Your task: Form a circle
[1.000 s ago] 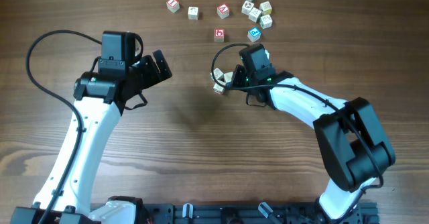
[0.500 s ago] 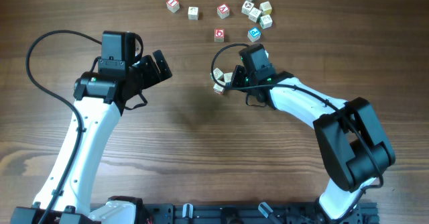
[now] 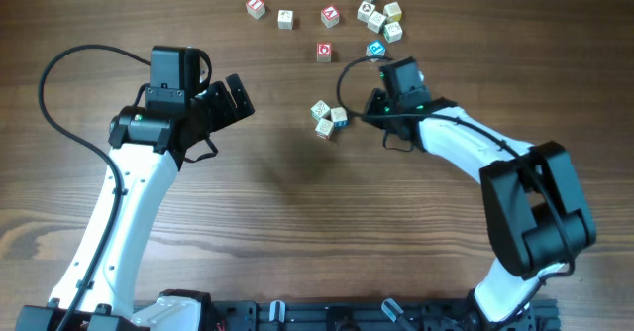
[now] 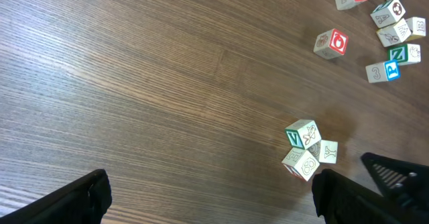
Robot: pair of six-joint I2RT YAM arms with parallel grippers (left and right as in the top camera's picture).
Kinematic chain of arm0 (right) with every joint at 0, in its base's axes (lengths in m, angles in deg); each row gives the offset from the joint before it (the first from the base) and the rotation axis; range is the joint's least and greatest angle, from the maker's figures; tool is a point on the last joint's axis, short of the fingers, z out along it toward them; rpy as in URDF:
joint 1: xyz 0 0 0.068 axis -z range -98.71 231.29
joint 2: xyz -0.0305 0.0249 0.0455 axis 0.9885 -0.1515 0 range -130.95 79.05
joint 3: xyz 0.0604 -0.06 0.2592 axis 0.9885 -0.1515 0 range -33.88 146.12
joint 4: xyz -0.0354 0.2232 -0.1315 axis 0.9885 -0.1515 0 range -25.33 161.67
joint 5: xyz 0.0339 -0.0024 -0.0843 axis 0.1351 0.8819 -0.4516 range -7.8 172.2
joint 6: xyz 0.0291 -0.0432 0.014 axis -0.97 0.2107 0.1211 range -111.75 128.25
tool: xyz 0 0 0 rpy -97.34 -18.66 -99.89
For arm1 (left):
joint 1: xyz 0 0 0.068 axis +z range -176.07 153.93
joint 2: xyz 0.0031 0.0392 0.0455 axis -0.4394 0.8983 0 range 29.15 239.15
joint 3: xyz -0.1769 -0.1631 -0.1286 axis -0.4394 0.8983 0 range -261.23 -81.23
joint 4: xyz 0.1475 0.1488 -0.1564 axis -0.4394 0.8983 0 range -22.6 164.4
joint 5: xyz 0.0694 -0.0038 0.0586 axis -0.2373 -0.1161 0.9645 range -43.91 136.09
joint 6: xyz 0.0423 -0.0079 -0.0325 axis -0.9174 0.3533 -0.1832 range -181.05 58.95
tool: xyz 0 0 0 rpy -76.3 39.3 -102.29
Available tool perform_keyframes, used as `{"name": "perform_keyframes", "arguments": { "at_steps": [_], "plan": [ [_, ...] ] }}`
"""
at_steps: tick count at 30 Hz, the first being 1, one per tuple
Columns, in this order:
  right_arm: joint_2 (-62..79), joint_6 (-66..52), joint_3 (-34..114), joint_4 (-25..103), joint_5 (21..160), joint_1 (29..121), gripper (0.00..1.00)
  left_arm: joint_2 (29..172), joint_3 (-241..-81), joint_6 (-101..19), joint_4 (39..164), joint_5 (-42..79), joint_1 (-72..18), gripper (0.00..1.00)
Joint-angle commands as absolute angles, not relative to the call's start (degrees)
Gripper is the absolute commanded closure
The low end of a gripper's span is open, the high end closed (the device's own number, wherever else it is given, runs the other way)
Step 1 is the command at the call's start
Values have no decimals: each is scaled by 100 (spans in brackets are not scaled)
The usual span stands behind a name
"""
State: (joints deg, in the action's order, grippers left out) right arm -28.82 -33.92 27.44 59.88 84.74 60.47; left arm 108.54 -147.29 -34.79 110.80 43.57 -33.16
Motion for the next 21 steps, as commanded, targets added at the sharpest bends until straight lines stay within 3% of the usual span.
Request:
{"name": "perform_keyframes", "arguments": {
  "at_steps": [1, 6, 10, 14, 21],
  "plan": [
    [-2419, -3114, 2794, 6292, 8804, 6036, 95, 10887, -14767, -3444, 11069, 4311, -3287, 0],
    [-2434, -3399, 2807, 7599, 9563, 5922, 95, 10887, -14767, -3444, 11069, 4311, -3287, 0],
    [-2569, -3718, 3004, 8095, 9360, 5594, 95, 10887, -14767, -3444, 11069, 4311, -3285, 0],
    [-3203, -3698, 3828, 8043, 9266, 5236, 95, 10887, -14767, -3444, 11069, 4311, -3285, 0],
    [-4497, -3847, 5653, 6666, 9427, 4976, 95, 10887, -14767, -3444, 11069, 4311, -3287, 0]
  ]
}}
